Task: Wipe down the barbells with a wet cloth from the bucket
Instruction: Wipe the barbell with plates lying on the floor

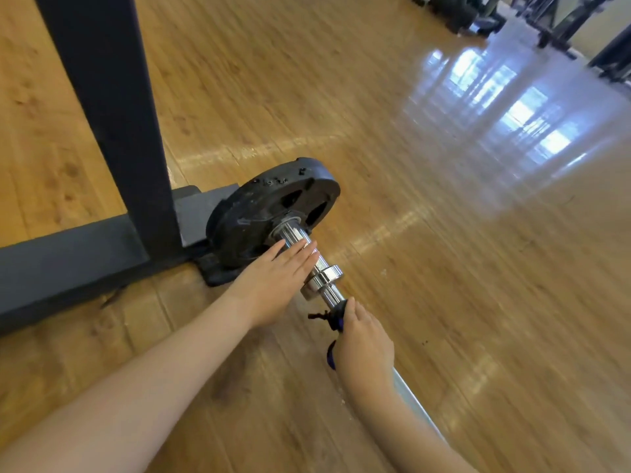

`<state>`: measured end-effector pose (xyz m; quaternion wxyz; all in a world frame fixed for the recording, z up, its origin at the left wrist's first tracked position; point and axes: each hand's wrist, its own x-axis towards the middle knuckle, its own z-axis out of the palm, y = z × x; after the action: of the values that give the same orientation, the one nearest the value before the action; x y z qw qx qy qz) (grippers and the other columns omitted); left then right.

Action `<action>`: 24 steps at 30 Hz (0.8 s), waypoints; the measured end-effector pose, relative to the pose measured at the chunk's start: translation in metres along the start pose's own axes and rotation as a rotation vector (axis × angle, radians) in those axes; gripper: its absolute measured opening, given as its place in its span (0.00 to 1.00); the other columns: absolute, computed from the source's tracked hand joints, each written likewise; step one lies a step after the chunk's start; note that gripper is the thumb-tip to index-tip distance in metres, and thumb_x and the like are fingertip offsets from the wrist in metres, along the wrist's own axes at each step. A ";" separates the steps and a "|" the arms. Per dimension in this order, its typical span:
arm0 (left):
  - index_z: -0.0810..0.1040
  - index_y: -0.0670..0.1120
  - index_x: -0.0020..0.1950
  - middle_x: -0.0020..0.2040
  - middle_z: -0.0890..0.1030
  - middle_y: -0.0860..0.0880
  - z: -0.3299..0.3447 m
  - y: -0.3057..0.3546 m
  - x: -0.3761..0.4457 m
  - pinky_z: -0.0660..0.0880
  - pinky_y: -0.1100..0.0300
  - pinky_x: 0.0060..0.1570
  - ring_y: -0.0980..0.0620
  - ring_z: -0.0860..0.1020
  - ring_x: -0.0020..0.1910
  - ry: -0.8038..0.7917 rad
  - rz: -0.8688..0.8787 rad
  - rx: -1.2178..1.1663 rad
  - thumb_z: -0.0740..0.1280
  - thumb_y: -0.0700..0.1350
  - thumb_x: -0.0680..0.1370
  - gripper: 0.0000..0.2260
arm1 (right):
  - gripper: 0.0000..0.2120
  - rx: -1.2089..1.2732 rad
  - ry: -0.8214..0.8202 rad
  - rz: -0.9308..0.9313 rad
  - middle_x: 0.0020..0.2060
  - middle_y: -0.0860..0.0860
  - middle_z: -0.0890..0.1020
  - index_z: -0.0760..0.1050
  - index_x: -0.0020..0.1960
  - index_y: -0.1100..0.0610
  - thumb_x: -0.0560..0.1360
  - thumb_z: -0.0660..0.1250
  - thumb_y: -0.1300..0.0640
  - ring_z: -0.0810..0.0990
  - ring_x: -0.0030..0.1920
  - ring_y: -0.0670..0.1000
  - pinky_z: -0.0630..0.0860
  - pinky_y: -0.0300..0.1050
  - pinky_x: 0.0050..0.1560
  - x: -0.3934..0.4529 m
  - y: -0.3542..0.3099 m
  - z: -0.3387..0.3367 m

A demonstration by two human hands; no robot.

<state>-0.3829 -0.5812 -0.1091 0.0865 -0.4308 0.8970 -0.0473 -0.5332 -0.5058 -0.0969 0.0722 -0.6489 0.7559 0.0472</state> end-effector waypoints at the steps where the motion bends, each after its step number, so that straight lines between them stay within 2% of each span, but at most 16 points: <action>1: 0.29 0.39 0.71 0.76 0.35 0.41 0.001 -0.003 -0.001 0.39 0.50 0.73 0.45 0.36 0.76 0.009 0.022 0.017 0.51 0.44 0.82 0.31 | 0.30 -0.013 -0.038 -0.015 0.61 0.50 0.75 0.61 0.73 0.60 0.72 0.62 0.66 0.75 0.56 0.51 0.66 0.41 0.43 -0.004 0.009 0.000; 2: 0.28 0.39 0.70 0.76 0.35 0.41 0.002 -0.007 -0.002 0.39 0.50 0.73 0.45 0.36 0.75 0.014 0.040 0.030 0.51 0.44 0.82 0.31 | 0.29 -0.024 -0.024 -0.027 0.64 0.48 0.72 0.55 0.75 0.57 0.76 0.57 0.65 0.72 0.59 0.50 0.63 0.39 0.43 -0.006 0.014 0.000; 3: 0.28 0.39 0.70 0.76 0.35 0.41 0.002 -0.009 -0.003 0.39 0.50 0.72 0.45 0.36 0.75 0.014 0.052 0.035 0.51 0.43 0.82 0.30 | 0.27 -0.041 -0.025 -0.017 0.63 0.47 0.72 0.54 0.75 0.56 0.77 0.55 0.64 0.72 0.57 0.50 0.62 0.39 0.43 -0.006 0.014 -0.001; 5: 0.29 0.39 0.71 0.76 0.35 0.41 0.000 -0.011 -0.006 0.39 0.51 0.73 0.45 0.37 0.76 0.006 0.063 0.037 0.50 0.43 0.82 0.30 | 0.19 0.006 -0.010 0.014 0.56 0.49 0.75 0.63 0.67 0.58 0.77 0.56 0.63 0.71 0.47 0.51 0.63 0.41 0.40 0.005 0.003 -0.007; 6: 0.29 0.39 0.71 0.76 0.35 0.42 -0.001 -0.011 -0.008 0.39 0.51 0.73 0.45 0.37 0.76 -0.001 0.062 0.034 0.50 0.43 0.83 0.29 | 0.14 0.028 -0.018 0.033 0.52 0.50 0.75 0.65 0.61 0.58 0.76 0.57 0.63 0.69 0.44 0.51 0.63 0.42 0.38 0.012 -0.006 -0.012; 7: 0.30 0.39 0.72 0.76 0.35 0.42 -0.001 -0.011 -0.009 0.39 0.51 0.73 0.45 0.37 0.76 -0.004 0.060 0.031 0.49 0.42 0.83 0.29 | 0.12 0.046 -0.024 0.043 0.50 0.51 0.75 0.66 0.60 0.59 0.76 0.57 0.63 0.68 0.42 0.50 0.63 0.42 0.36 0.020 -0.014 -0.013; 11: 0.31 0.40 0.74 0.77 0.36 0.42 -0.002 -0.011 -0.008 0.39 0.52 0.72 0.46 0.37 0.76 -0.007 0.046 0.006 0.49 0.41 0.82 0.29 | 0.17 0.011 -0.010 0.039 0.54 0.51 0.76 0.64 0.64 0.59 0.77 0.57 0.65 0.68 0.43 0.50 0.64 0.42 0.38 0.029 -0.027 -0.013; 15: 0.33 0.40 0.74 0.77 0.37 0.42 -0.002 -0.008 -0.005 0.37 0.53 0.72 0.46 0.37 0.76 0.006 0.029 -0.039 0.52 0.44 0.82 0.30 | 0.27 -0.057 0.013 -0.062 0.60 0.52 0.73 0.54 0.75 0.60 0.77 0.54 0.67 0.73 0.55 0.51 0.62 0.40 0.43 0.010 -0.004 -0.003; 17: 0.35 0.40 0.75 0.77 0.39 0.43 -0.001 -0.006 -0.004 0.36 0.53 0.71 0.46 0.38 0.76 0.016 0.017 -0.065 0.53 0.47 0.82 0.31 | 0.26 -0.054 -0.001 -0.060 0.61 0.52 0.74 0.56 0.74 0.60 0.76 0.54 0.67 0.74 0.54 0.51 0.62 0.40 0.43 0.008 -0.001 -0.001; 19: 0.37 0.40 0.76 0.78 0.40 0.42 0.000 -0.004 -0.003 0.35 0.54 0.71 0.46 0.39 0.76 0.017 0.001 -0.095 0.53 0.48 0.81 0.32 | 0.19 -0.013 0.000 -0.009 0.57 0.52 0.76 0.63 0.67 0.60 0.76 0.56 0.65 0.74 0.50 0.52 0.63 0.41 0.42 0.019 -0.009 -0.006; 21: 0.37 0.40 0.76 0.78 0.40 0.42 0.002 -0.003 -0.001 0.35 0.55 0.70 0.47 0.39 0.76 0.026 -0.008 -0.113 0.53 0.49 0.81 0.32 | 0.16 0.010 0.015 0.001 0.55 0.53 0.76 0.64 0.65 0.60 0.77 0.57 0.65 0.75 0.52 0.52 0.67 0.41 0.44 0.028 -0.021 -0.008; 23: 0.36 0.40 0.76 0.77 0.39 0.43 0.005 -0.003 -0.001 0.35 0.55 0.70 0.47 0.39 0.76 0.034 -0.002 -0.121 0.54 0.50 0.81 0.33 | 0.23 -0.025 0.028 -0.022 0.58 0.54 0.75 0.60 0.71 0.63 0.77 0.57 0.65 0.75 0.54 0.52 0.69 0.41 0.49 0.031 -0.022 -0.001; 24: 0.35 0.40 0.75 0.77 0.39 0.43 0.008 -0.003 -0.002 0.35 0.54 0.71 0.46 0.39 0.76 0.050 0.005 -0.130 0.54 0.50 0.81 0.33 | 0.28 -0.067 0.029 -0.041 0.57 0.54 0.76 0.59 0.72 0.65 0.74 0.62 0.65 0.76 0.53 0.52 0.71 0.41 0.48 0.026 -0.019 0.000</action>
<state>-0.3781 -0.5815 -0.1160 0.0360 -0.4320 0.9011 0.0003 -0.5185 -0.5340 -0.1010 0.0405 -0.6668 0.7416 0.0616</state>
